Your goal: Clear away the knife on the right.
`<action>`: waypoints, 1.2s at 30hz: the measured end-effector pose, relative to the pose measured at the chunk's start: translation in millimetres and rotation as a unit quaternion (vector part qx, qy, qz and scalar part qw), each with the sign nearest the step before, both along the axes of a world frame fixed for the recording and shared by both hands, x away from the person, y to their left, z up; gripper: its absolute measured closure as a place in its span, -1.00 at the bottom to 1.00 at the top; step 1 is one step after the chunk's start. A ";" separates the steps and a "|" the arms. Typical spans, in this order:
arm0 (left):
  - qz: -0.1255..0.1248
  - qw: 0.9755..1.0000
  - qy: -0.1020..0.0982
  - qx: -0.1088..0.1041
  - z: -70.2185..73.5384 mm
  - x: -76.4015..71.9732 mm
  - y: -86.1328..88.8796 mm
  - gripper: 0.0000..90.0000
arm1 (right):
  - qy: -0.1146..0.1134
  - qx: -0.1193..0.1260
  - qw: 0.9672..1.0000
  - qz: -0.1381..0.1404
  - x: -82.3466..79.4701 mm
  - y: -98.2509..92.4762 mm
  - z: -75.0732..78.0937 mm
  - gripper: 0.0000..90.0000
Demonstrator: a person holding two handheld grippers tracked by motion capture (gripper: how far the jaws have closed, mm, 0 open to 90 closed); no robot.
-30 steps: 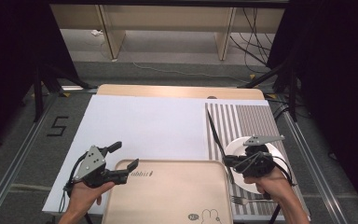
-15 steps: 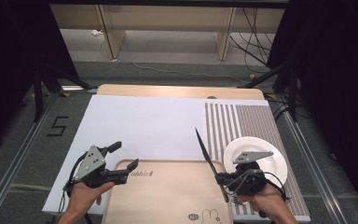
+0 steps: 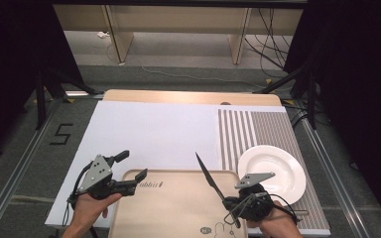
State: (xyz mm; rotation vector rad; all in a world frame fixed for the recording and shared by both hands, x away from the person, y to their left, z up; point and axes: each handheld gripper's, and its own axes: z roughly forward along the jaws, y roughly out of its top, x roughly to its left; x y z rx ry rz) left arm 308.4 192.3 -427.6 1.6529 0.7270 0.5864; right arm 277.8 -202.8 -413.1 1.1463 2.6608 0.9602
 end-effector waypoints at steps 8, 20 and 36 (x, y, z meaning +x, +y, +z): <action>0.000 1.000 0.000 -0.001 -0.1 0.1 0.1 -0.62 | 0.002 -0.033 0.999 0.018 -8.0 11.0 -6.9 0.78; -0.001 1.000 -0.001 0.000 0.2 -0.3 0.1 -0.62 | 0.010 -0.054 0.998 0.019 -14.3 16.2 -12.5 0.78; 0.000 1.000 -0.001 0.000 0.4 -0.5 -0.1 -0.62 | 0.016 -0.084 0.996 0.039 -25.0 23.4 -21.5 0.78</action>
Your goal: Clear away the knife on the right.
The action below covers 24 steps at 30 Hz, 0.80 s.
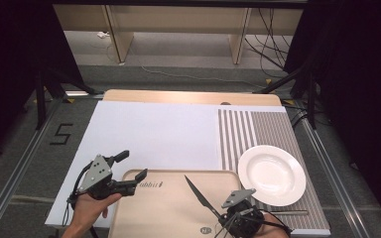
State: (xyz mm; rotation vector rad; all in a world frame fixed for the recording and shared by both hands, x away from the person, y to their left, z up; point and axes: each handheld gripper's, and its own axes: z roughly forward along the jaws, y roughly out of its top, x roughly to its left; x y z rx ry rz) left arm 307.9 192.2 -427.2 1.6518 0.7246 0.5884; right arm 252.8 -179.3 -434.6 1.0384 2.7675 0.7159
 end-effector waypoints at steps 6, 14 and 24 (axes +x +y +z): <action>0.000 1.000 0.000 0.001 0.0 0.0 0.3 -0.62 | 0.005 -0.012 1.000 0.004 -2.1 2.1 -3.3 0.78; 0.000 1.000 0.000 0.000 0.0 0.1 -0.1 -0.62 | 0.011 -0.037 0.999 0.014 -4.2 5.4 -6.8 0.78; 0.000 1.000 0.000 0.000 -0.2 0.1 -0.2 -0.62 | 0.019 -0.059 0.998 0.029 -6.6 10.0 -10.5 0.78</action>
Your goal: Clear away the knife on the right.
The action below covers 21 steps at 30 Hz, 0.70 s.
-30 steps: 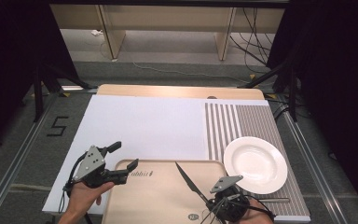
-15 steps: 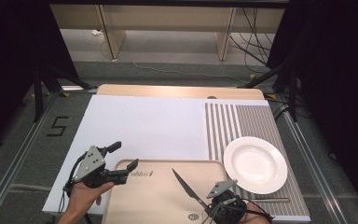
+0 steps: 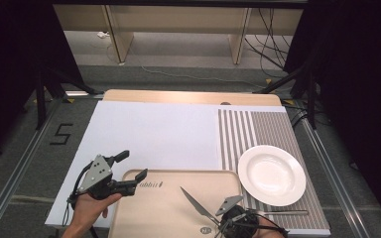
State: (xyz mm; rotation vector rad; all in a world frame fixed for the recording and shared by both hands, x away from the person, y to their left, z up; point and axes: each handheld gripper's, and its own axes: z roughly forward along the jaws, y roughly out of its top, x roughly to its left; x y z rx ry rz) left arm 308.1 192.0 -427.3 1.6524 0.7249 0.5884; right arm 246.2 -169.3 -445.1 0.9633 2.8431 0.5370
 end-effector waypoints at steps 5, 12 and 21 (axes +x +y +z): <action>0.000 1.000 0.000 0.000 0.0 -0.1 0.0 -0.62 | 0.001 -0.010 1.000 0.007 -0.4 1.9 -3.0 0.77; 0.000 1.000 0.000 0.001 -0.1 -0.1 -0.3 -0.62 | 0.005 -0.024 1.000 0.009 -1.8 5.6 -6.6 0.77; -0.001 1.000 0.000 0.002 -0.3 0.0 -0.3 -0.62 | 0.003 -0.040 0.999 0.010 -2.5 8.4 -10.6 0.77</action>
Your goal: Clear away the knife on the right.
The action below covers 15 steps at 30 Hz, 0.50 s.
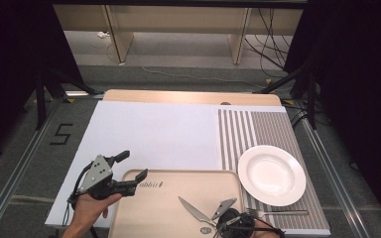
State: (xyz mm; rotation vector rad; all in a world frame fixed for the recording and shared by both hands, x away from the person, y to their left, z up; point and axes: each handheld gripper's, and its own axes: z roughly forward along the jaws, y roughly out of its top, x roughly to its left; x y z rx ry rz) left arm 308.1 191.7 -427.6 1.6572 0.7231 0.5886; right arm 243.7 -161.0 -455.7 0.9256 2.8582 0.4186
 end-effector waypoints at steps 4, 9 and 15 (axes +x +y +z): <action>0.000 1.000 0.001 0.000 -0.2 0.1 0.0 -0.62 | -0.001 0.005 1.000 0.000 1.0 -1.2 -0.6 0.74; 0.000 1.000 0.001 0.000 0.0 0.1 0.4 -0.62 | 0.000 0.051 0.999 -0.013 4.0 -5.6 5.6 0.38; 0.000 1.000 0.001 0.000 -0.1 0.1 0.2 -0.62 | 0.002 0.108 0.994 -0.025 7.5 -7.3 11.4 0.21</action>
